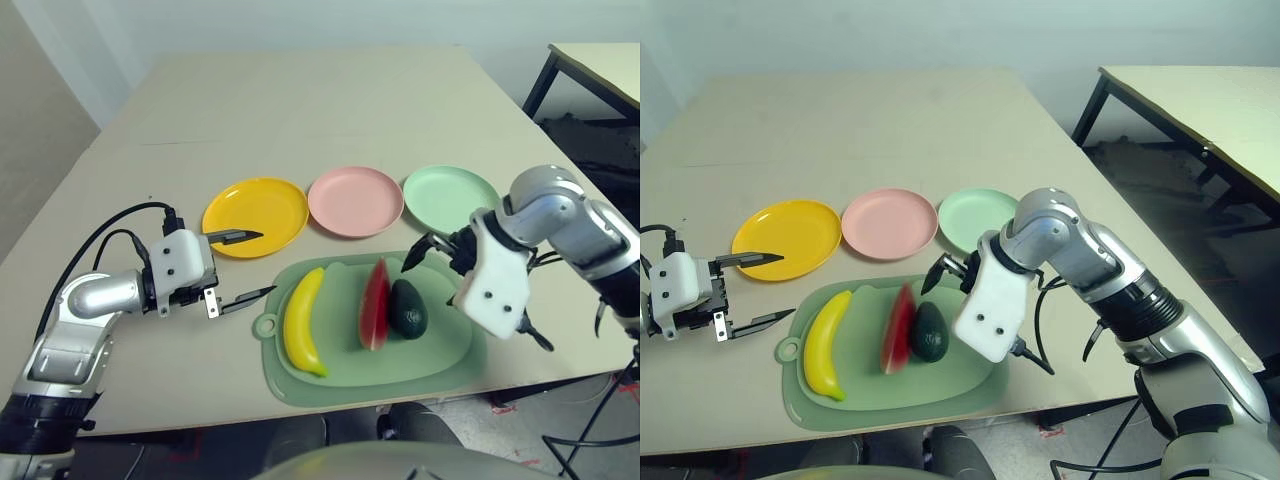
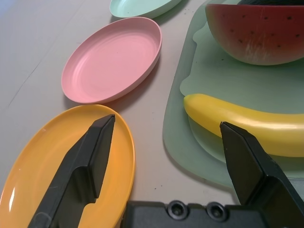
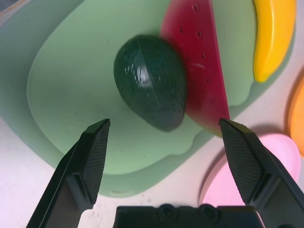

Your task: Place the fruits into color-matched plates.

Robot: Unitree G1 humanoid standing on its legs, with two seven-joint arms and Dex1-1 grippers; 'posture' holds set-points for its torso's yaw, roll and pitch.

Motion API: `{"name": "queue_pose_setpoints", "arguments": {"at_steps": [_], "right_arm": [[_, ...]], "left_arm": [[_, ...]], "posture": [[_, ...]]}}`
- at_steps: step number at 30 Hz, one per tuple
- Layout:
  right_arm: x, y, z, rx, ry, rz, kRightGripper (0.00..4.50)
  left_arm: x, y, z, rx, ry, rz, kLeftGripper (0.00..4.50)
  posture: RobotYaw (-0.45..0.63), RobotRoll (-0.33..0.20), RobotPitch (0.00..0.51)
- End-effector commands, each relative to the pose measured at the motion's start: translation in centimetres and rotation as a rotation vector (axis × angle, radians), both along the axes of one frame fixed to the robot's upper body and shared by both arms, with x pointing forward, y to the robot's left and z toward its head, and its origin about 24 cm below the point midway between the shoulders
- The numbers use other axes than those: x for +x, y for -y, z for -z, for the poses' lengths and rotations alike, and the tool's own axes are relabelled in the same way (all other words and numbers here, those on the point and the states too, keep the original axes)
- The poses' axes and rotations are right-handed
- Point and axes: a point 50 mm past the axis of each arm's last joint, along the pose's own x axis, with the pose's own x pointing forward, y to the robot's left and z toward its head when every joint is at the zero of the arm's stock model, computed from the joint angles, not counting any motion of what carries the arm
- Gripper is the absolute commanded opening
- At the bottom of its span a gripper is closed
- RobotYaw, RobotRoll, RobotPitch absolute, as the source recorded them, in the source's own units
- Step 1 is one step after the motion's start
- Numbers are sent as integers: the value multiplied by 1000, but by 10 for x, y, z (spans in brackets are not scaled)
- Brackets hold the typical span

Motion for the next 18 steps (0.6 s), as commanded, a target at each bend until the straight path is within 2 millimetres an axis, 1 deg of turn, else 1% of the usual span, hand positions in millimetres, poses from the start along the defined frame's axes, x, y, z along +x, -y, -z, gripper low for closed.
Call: {"name": "queue_pose_setpoints", "arguments": {"at_steps": [1, 7, 18], "right_arm": [[1, 0, 12, -25, -22, -2, 4462], [1, -2, 21, -28, -44, -1, 4462], [-3, -7, 28, -15, -79, 26, 4462]], "left_arm": [[0, -1, 2, 17, -8, 1, 4500], [-2, -1, 2, 21, -8, -2, 4500], [-2, -2, 2, 26, -10, -2, 4500]], "posture": [[89, 0, 29], [97, 0, 29], [90, 0, 27]]}}
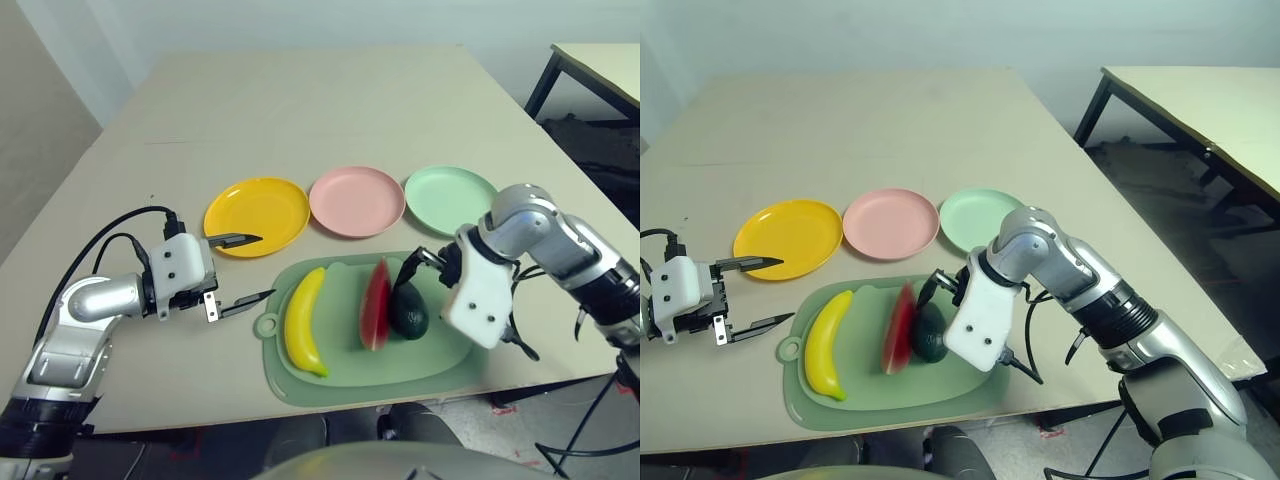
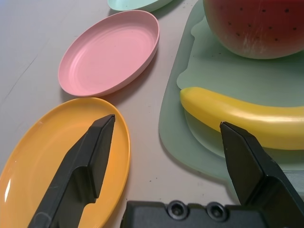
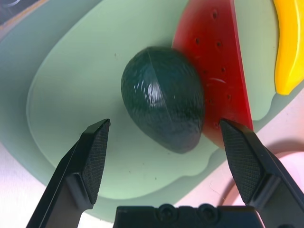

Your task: Place the fruits into color-matched plates.

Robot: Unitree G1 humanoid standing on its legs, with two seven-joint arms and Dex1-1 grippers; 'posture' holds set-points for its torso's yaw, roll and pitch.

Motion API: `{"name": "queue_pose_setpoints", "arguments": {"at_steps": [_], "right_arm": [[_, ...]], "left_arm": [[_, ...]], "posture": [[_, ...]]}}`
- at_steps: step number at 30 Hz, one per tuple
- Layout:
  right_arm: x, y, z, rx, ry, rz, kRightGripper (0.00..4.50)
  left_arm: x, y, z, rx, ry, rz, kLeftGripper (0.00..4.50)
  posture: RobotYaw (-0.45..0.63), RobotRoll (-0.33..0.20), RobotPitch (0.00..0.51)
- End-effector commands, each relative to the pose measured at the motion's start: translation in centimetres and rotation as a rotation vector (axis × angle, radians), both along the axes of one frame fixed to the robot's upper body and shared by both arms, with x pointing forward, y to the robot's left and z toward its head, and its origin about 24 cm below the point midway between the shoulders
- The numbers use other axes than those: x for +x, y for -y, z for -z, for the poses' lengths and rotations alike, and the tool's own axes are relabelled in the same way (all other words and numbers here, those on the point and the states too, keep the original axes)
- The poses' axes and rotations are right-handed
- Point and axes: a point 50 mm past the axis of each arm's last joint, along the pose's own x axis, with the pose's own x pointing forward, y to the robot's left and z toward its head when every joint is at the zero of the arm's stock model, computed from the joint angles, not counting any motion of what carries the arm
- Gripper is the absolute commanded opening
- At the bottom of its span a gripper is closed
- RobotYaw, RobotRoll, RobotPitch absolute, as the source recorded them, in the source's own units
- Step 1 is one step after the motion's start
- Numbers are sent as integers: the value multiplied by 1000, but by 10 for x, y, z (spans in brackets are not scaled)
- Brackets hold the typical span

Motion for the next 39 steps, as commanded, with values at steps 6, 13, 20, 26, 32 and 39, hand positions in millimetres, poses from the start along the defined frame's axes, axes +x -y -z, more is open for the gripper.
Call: {"name": "queue_pose_setpoints", "arguments": {"at_steps": [6, 13, 20, 26, 32, 39], "right_arm": [[-5, -6, 9, -21, -20, 10, 4462], [-7, -8, 14, -22, -31, 26, 4462], [-9, -10, 17, -23, -47, 40, 4462], [-7, -11, 18, -26, -58, 63, 4462], [-5, -17, 16, -10, -71, 75, 3128], [-7, -13, 17, -24, -88, 85, 2986]], "left_arm": [[1, -1, -2, 21, 6, 8, 4500], [1, -2, -2, 23, 7, 7, 4500], [1, -2, -2, 24, 8, 6, 4500], [1, -2, -2, 25, 11, 4, 4500], [1, -4, -2, 30, 17, -4, 4500], [1, -3, -2, 32, 16, -2, 4500]], "posture": [[85, 0, 27], [87, 0, 27], [89, 0, 28], [89, 0, 26], [90, 0, 26], [88, 0, 26]]}}
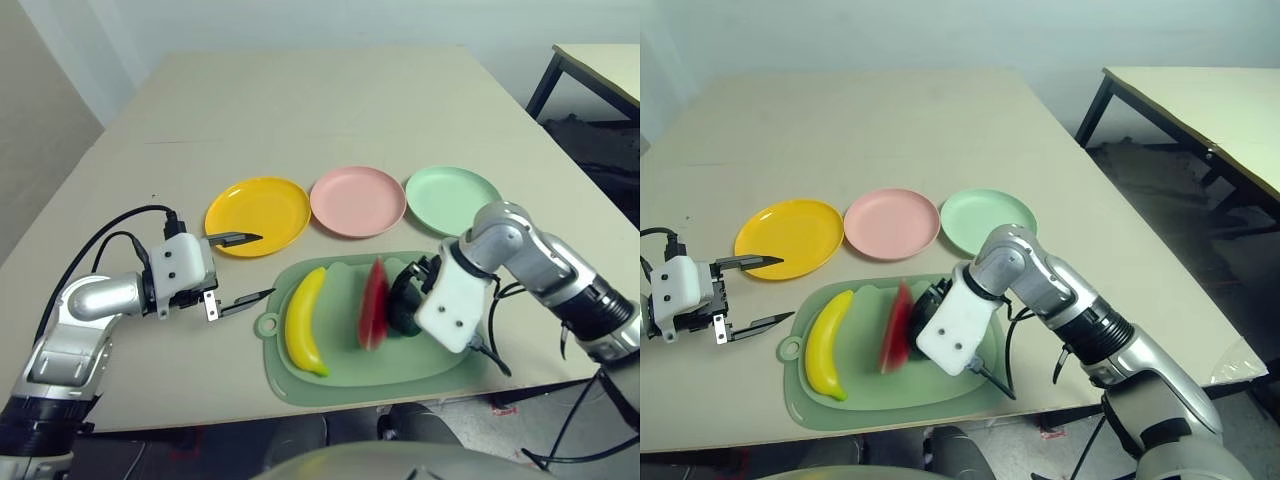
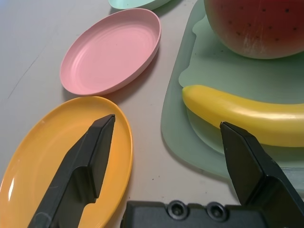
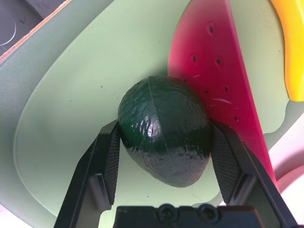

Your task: Place the fruits into color-matched plates.

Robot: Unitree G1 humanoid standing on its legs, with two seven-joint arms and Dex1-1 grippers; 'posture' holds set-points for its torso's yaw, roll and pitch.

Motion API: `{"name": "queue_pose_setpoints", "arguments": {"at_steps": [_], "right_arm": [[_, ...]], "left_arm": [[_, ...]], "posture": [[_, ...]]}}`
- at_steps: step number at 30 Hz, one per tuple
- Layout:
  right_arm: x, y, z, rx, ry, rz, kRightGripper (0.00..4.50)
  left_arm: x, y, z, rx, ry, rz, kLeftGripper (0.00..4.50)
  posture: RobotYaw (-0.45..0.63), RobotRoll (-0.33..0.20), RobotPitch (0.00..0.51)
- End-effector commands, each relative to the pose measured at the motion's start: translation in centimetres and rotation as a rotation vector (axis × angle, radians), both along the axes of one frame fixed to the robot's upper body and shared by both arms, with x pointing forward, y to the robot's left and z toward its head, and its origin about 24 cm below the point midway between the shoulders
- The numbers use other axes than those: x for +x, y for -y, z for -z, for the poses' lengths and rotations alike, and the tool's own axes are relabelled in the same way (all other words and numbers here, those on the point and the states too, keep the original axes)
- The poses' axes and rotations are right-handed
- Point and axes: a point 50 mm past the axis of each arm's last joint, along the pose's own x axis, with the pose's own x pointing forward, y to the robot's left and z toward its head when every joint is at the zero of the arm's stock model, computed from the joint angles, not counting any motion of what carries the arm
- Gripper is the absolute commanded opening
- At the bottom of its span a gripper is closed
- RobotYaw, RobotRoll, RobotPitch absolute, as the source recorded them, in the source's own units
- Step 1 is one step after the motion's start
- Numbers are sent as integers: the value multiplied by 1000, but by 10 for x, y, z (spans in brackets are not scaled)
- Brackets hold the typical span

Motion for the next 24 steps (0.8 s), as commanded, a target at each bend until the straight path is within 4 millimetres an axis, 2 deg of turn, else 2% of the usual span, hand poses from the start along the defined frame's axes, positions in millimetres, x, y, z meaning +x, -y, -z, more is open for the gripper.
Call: {"name": "queue_pose_setpoints", "arguments": {"at_steps": [1, 7, 11, 16, 19, 24], "right_arm": [[-3, 2, 1, -21, -16, -9, 2986], [9, 17, -19, -21, -48, 99, 2986], [19, 27, -42, -18, -58, 190, 2986], [48, 38, -68, -30, 61, 301, 2986], [80, 45, -85, -6, 206, 405, 2986], [105, 46, -86, 21, 302, 467, 2986]], "left_arm": [[0, -2, -1, 20, 8, -2, 4500], [1, -2, -1, 15, 11, -3, 4500], [4, -1, 0, -10, 13, -9, 4500], [8, 3, -3, -103, 9, -36, 4500], [8, 11, -7, -224, -65, -43, 4500], [3, 18, -9, -276, -193, -7, 4500]], "posture": [[87, 0, 26], [86, 0, 24], [72, 0, 18], [59, 0, 12], [54, 0, 8], [54, 0, 8]]}}
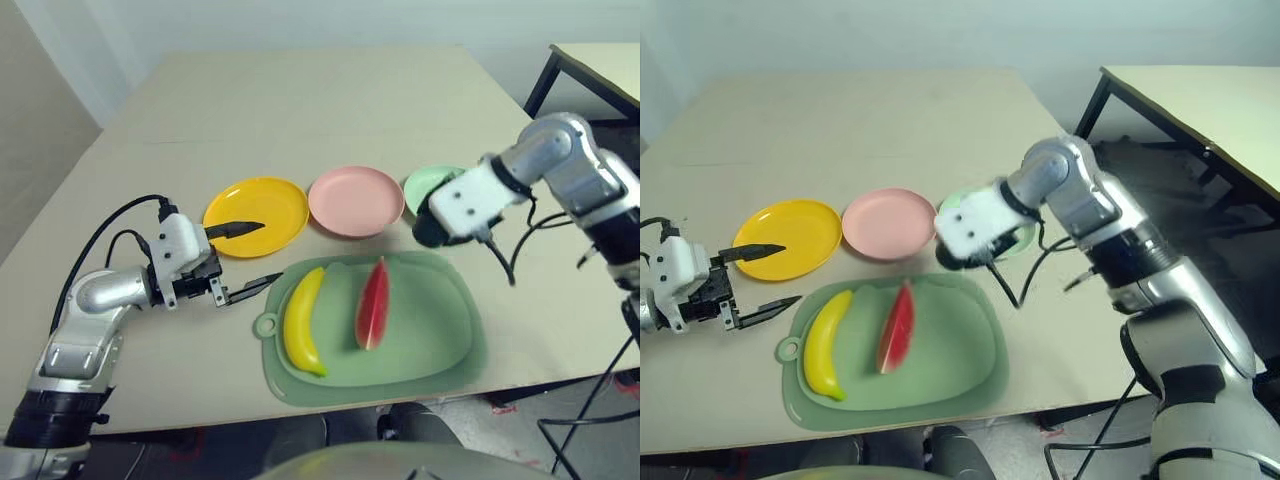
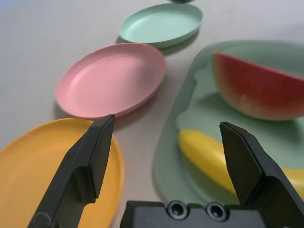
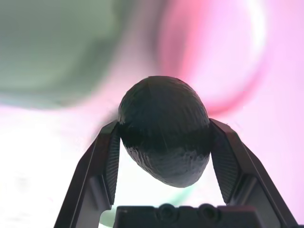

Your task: Place the fruits into color-matched plates.

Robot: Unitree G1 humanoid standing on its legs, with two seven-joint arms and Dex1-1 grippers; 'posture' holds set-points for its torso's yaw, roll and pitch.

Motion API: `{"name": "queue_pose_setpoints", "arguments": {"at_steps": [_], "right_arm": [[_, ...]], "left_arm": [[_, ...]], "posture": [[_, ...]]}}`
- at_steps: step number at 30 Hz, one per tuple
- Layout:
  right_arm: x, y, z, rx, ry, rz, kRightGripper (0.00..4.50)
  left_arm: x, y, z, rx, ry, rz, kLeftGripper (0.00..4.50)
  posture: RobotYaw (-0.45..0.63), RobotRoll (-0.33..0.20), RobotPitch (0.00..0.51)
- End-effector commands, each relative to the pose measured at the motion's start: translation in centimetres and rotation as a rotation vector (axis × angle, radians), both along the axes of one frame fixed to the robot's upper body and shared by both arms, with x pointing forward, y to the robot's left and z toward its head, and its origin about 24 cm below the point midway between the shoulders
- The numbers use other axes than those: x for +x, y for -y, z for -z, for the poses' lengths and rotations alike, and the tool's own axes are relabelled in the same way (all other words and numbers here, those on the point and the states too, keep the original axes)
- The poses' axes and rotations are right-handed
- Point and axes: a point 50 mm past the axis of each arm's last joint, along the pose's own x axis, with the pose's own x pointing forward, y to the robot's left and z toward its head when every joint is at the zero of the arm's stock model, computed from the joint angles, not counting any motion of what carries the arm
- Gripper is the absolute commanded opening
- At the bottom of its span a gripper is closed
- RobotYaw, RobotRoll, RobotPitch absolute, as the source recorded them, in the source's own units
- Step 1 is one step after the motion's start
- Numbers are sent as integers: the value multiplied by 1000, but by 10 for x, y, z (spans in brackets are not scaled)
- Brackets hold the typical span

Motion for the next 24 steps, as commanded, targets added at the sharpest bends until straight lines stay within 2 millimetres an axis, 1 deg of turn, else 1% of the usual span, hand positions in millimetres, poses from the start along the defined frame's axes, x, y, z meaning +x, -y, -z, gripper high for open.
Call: {"name": "queue_pose_setpoints", "arguments": {"at_steps": [1, 5, 9, 16, 19, 23, 24], "right_arm": [[14, 4, 8, -6, 52, 39, 2986], [28, 7, 17, 5, 101, 93, 2986], [35, 10, 23, 4, 121, 124, 2986], [43, 18, 41, -52, 188, 167, 2986], [44, 21, 49, -64, 198, 180, 2986], [44, 24, 55, -69, 196, 185, 2986], [44, 24, 56, -68, 196, 186, 3546]], "left_arm": [[-5, 6, -3, -39, -90, 45, 4500], [-11, 14, -6, -66, -178, 97, 4500], [-17, 18, -7, -67, -227, 130, 4500], [-12, 18, -8, -30, -194, 101, 4500], [-12, 18, -7, -14, -194, 103, 4500], [-11, 17, -6, 6, -181, 93, 4500], [-11, 17, -6, 14, -179, 91, 4500]], "posture": [[56, 0, 9], [62, 0, 8], [64, 0, 8], [63, 0, 8], [63, 0, 8], [65, 0, 8], [67, 0, 7]]}}
